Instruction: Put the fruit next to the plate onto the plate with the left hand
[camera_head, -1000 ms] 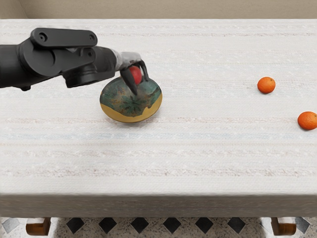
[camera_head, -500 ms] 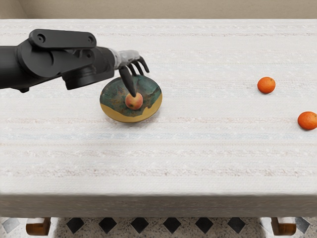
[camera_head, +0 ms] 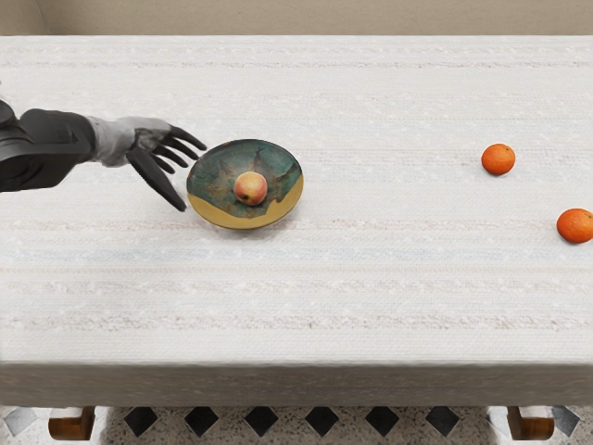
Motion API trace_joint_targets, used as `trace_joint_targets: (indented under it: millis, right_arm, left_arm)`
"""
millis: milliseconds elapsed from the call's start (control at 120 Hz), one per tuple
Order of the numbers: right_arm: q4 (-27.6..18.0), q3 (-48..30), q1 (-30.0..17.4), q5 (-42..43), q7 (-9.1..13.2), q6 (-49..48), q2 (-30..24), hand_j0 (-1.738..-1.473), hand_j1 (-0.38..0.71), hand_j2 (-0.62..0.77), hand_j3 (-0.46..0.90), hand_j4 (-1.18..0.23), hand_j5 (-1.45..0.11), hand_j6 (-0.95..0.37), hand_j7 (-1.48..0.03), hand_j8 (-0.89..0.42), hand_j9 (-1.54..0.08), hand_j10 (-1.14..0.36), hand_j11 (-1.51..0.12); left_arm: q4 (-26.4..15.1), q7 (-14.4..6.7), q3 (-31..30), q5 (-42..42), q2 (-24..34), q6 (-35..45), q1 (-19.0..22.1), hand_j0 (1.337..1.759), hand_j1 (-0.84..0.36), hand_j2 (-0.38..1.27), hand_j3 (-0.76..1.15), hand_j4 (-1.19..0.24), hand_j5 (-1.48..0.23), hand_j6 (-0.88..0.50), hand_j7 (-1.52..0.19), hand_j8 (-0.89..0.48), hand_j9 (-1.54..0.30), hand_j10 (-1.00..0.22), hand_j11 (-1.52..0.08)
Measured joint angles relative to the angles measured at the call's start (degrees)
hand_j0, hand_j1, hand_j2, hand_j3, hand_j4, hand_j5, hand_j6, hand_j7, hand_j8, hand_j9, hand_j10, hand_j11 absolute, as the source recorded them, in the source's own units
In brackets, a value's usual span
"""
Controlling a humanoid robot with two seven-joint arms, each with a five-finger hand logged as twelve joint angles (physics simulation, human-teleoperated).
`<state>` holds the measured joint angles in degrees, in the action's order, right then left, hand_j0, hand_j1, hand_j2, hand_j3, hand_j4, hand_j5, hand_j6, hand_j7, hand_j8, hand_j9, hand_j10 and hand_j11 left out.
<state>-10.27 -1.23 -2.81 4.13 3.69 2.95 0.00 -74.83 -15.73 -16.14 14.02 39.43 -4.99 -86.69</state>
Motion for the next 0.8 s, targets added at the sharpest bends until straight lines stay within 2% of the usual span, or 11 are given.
trace_joint_targets:
  millis: [108, 167, 333, 525, 800]
  right_arm:
    - [0.0, 0.0, 0.0, 0.0, 0.0, 0.0, 0.0, -1.658, -0.32, -0.01, 0.00, -0.03, -0.03, -0.03, -0.03, -0.03, -0.03, -0.03, -0.03]
    - [0.0, 0.0, 0.0, 0.0, 0.0, 0.0, 0.0, -1.658, -0.32, -0.01, 0.00, -0.03, -0.03, -0.03, -0.03, -0.03, -0.03, -0.03, -0.03]
    - [0.0, 0.0, 0.0, 0.0, 0.0, 0.0, 0.0, -1.658, -0.32, -0.01, 0.00, -0.03, -0.03, -0.03, -0.03, -0.03, -0.03, -0.03, -0.03]
    - [0.0, 0.0, 0.0, 0.0, 0.0, 0.0, 0.0, -1.658, -0.32, -0.01, 0.00, -0.03, -0.03, -0.03, -0.03, -0.03, -0.03, -0.03, -0.03]
    - [0.0, 0.0, 0.0, 0.0, 0.0, 0.0, 0.0, -1.658, -0.32, -0.01, 0.00, -0.03, -0.03, -0.03, -0.03, -0.03, -0.03, -0.03, -0.03]
  left_arm:
    - [-0.2, 0.1, 10.2, 0.3, 3.6, -8.7, 9.2, 1.658, 0.04, 0.05, 0.00, -0.26, -0.34, -0.26, -0.34, -0.26, -0.34, -0.26, -0.34]
    - [0.0, 0.1, 15.3, 0.3, 5.0, -13.8, 12.0, 1.658, 0.04, 0.05, 0.00, -0.26, -0.34, -0.26, -0.34, -0.26, -0.34, -0.26, -0.34]
    - [1.4, 0.1, 28.9, 0.0, 7.2, -26.0, 23.4, 1.658, 0.04, 0.05, 0.00, -0.26, -0.33, -0.26, -0.33, -0.26, -0.33, -0.26, -0.33]
    - [2.3, 0.1, 40.0, -2.3, 10.2, -29.4, 33.3, 1.658, 0.04, 0.05, 0.00, -0.26, -0.33, -0.26, -0.33, -0.26, -0.33, -0.26, -0.33]
    - [7.7, 0.1, 48.1, -6.2, 12.6, -30.0, 40.9, 1.658, 0.05, 0.05, 0.00, -0.25, -0.33, -0.25, -0.33, -0.25, -0.33, -0.25, -0.33]
